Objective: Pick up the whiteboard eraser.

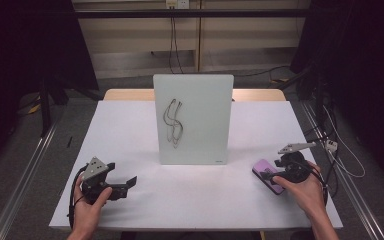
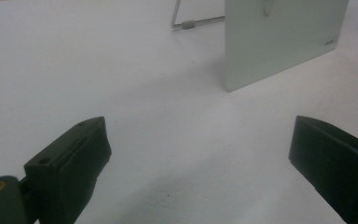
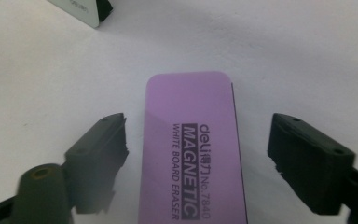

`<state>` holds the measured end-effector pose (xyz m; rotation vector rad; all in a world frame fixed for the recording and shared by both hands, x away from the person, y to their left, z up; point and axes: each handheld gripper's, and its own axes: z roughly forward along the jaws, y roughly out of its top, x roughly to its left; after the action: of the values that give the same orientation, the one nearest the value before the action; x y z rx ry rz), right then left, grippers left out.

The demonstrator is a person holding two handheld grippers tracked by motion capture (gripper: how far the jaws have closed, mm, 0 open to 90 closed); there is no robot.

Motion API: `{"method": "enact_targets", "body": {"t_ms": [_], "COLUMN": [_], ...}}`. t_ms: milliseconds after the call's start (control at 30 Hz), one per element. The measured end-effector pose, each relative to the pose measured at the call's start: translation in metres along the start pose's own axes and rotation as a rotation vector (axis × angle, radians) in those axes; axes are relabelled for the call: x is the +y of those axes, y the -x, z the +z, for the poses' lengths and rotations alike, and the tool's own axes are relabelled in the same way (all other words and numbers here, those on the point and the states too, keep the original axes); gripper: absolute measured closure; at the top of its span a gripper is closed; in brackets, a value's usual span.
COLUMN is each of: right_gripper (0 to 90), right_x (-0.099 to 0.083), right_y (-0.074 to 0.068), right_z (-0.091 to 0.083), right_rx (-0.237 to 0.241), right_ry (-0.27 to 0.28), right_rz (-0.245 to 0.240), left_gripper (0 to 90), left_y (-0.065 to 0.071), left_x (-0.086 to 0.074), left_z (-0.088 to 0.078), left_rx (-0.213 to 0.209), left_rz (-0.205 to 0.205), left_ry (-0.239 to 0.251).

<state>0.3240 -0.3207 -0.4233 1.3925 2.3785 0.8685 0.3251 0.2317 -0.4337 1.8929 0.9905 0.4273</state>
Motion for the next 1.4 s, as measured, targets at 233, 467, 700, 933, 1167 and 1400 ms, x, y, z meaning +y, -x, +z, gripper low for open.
{"method": "enact_targets", "body": {"t_ms": [233, 467, 700, 933, 1167, 1400], "right_gripper": [33.2, 36.8, 39.1, 37.9, 40.9, 41.4], "right_x": [-0.0001, 0.0013, -0.0009, -0.0011, -0.0019, -0.001], "right_y": [-0.0023, -0.0038, -0.0035, -0.0054, -0.0069, -0.008], "right_z": [0.0037, 0.0068, 0.0076, 0.0036, 0.003, 0.0011], "right_rx": [0.012, 0.003, -0.007, -0.03, -0.032, -0.048], "right_ry": [-0.019, -0.064, -0.077, -0.092, -0.098, -0.087], "right_rz": [-0.023, -0.037, -0.04, -0.039, -0.063, -0.056], "left_gripper": [5.0, 5.0, 5.0, 5.0, 5.0, 5.0], "left_y": [-0.0011, -0.0013, -0.0014, -0.0019, -0.0017, -0.0011], "left_x": [-0.0001, -0.0003, -0.0003, -0.0006, -0.0008, -0.0011], "left_z": [-0.0006, -0.0011, -0.0009, -0.001, -0.0008, -0.0002], "left_rx": [0.0, -0.002, -0.005, -0.007, -0.009, -0.011], "left_rz": [-0.006, -0.004, 0.002, -0.002, -0.001, -0.005], "left_ry": [-0.01, -0.012, -0.016, -0.02, -0.024, -0.026]}}
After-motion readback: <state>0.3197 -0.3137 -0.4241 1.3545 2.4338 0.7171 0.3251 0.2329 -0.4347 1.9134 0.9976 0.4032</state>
